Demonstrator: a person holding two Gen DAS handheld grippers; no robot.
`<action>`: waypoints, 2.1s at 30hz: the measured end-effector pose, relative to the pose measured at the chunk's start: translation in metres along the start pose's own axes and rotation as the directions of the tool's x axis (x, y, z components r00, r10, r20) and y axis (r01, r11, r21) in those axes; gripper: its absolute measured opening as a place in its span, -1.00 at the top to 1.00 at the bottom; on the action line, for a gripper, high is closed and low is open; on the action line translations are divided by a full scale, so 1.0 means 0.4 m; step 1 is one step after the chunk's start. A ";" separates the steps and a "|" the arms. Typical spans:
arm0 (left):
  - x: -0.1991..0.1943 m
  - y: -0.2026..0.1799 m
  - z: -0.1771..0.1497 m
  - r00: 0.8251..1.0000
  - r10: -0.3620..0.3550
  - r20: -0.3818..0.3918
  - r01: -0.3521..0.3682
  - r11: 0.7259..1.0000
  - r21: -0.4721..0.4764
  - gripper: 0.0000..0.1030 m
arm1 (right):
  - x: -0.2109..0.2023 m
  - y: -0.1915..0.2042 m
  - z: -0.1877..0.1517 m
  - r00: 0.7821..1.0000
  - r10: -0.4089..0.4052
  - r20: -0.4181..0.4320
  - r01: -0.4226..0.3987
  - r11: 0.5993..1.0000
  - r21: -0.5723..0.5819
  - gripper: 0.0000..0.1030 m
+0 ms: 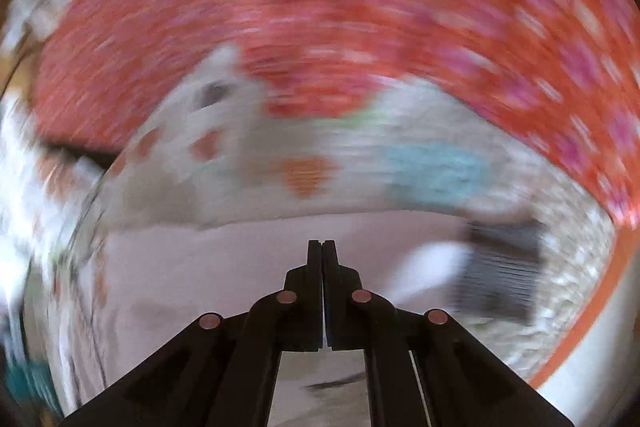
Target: Fold small clothes
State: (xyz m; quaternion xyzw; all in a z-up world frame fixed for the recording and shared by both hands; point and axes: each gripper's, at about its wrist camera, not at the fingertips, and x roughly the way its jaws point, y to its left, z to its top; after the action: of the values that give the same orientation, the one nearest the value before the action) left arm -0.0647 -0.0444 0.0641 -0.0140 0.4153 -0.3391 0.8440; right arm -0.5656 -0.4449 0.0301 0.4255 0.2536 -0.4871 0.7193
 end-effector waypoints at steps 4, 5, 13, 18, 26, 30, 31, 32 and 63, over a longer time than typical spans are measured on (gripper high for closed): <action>0.005 0.085 0.009 0.999 0.029 0.018 -0.027 0.996 -0.088 -1.00 | -0.015 0.069 -0.011 0.992 0.104 -0.066 -0.104 0.995 0.004 0.97; 0.012 0.097 0.013 1.000 0.017 -0.008 -0.018 0.992 -0.123 -1.00 | -0.017 0.044 -0.015 0.989 0.118 -0.086 -0.114 0.992 0.053 0.90; 0.021 0.054 0.000 0.988 -0.133 -0.076 0.120 0.980 -0.159 -1.00 | -0.058 -0.326 -0.132 0.994 0.054 -0.098 -0.002 0.887 0.461 0.18; 0.037 0.007 -0.026 0.989 -0.111 -0.098 0.100 0.989 -0.114 -1.00 | -0.018 -0.394 -0.148 0.996 0.044 -0.073 0.004 0.834 0.552 0.08; 0.068 -0.005 -0.056 0.988 -0.072 -0.134 0.062 0.995 -0.081 -1.00 | 0.031 -0.443 -0.078 1.000 0.016 0.019 -0.024 0.790 0.613 0.18; 0.077 0.010 -0.055 0.988 -0.067 -0.142 0.051 0.993 -0.110 -1.00 | 0.032 -0.409 -0.046 0.999 -0.042 0.005 0.034 0.849 0.528 0.79; 0.076 0.013 -0.052 0.988 -0.064 -0.139 0.048 0.992 -0.114 -1.00 | 0.030 -0.390 -0.041 0.998 -0.058 0.006 0.048 0.868 0.495 0.79; 0.075 0.016 -0.050 0.989 -0.061 -0.135 0.045 0.992 -0.117 -1.00 | 0.023 -0.349 -0.030 0.997 -0.077 0.010 0.065 0.899 0.432 0.80; 0.100 0.278 0.134 0.984 0.176 -0.021 -0.176 0.963 -0.202 -1.00 | 0.394 1.119 -0.548 0.723 0.358 -0.591 -0.634 0.684 -0.361 0.03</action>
State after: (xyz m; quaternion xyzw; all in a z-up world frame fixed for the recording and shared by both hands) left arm 0.0528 0.0038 0.0377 -0.0626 0.4487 -0.2186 0.8643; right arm -0.0820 -0.2600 -0.0411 0.3642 0.4185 -0.0533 0.8303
